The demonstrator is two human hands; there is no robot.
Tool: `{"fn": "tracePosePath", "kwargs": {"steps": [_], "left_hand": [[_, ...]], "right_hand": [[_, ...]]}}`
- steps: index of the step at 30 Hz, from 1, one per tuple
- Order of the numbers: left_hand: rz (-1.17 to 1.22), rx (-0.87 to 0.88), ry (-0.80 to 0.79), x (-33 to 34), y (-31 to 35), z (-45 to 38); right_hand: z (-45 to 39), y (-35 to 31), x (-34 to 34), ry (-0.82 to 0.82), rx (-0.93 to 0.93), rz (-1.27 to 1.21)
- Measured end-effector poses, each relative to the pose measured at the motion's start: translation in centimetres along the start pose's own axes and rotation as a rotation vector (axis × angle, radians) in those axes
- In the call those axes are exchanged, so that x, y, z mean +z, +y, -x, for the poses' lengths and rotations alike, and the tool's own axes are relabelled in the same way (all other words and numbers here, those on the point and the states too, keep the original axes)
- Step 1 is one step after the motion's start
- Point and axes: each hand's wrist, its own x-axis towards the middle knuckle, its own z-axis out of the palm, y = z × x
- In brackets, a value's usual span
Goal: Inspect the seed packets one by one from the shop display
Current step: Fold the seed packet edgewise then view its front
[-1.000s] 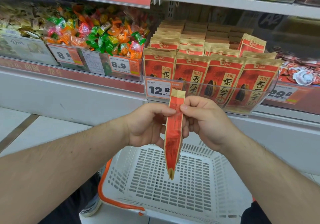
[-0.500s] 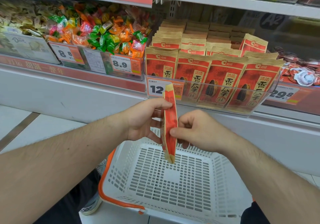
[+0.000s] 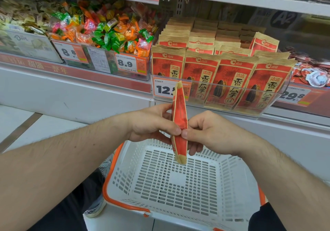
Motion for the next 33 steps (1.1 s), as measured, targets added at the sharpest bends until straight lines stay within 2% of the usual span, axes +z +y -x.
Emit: {"fn": "tracePosePath", "kwargs": {"steps": [2,6,15,18,22,25,27,31,33], "left_hand": [[0.019,0.012,-0.008,0.1,0.0,-0.1],[0.077,0.051,0.034,0.2,-0.1,-0.2],[0.156,0.059,-0.024,0.0,-0.1,-0.1],[0.147,0.061,-0.007,0.1,0.0,-0.1],[0.111,0.079,0.134,0.3,-0.2,-0.4],[0.128,0.073,0.179,0.2,-0.4,-0.5],[0.149,0.046,0.125,0.1,-0.4,-0.3],[0.195,-0.003,-0.119,-0.1,-0.2,0.4],[0.212,-0.016,-0.154,-0.2,-0.1,0.5]], "right_hand": [[0.2,-0.1,-0.3,-0.002,0.008,0.023],[0.5,-0.2,-0.2,-0.111,0.014,0.137],[0.4,0.3,-0.6,-0.176,0.001,0.088],[0.1,0.4,-0.3,-0.145,0.008,0.1],[-0.4,0.6,0.4,-0.04,0.024,0.174],[-0.6,0.8,0.6,-0.028,0.003,0.169],[-0.5,0.7,0.1,-0.024,-0.011,0.092],[-0.3,0.9,-0.9,0.029,0.031,-0.098],[-0.4,1.2,-1.0,0.077,0.089,-0.12]]}}
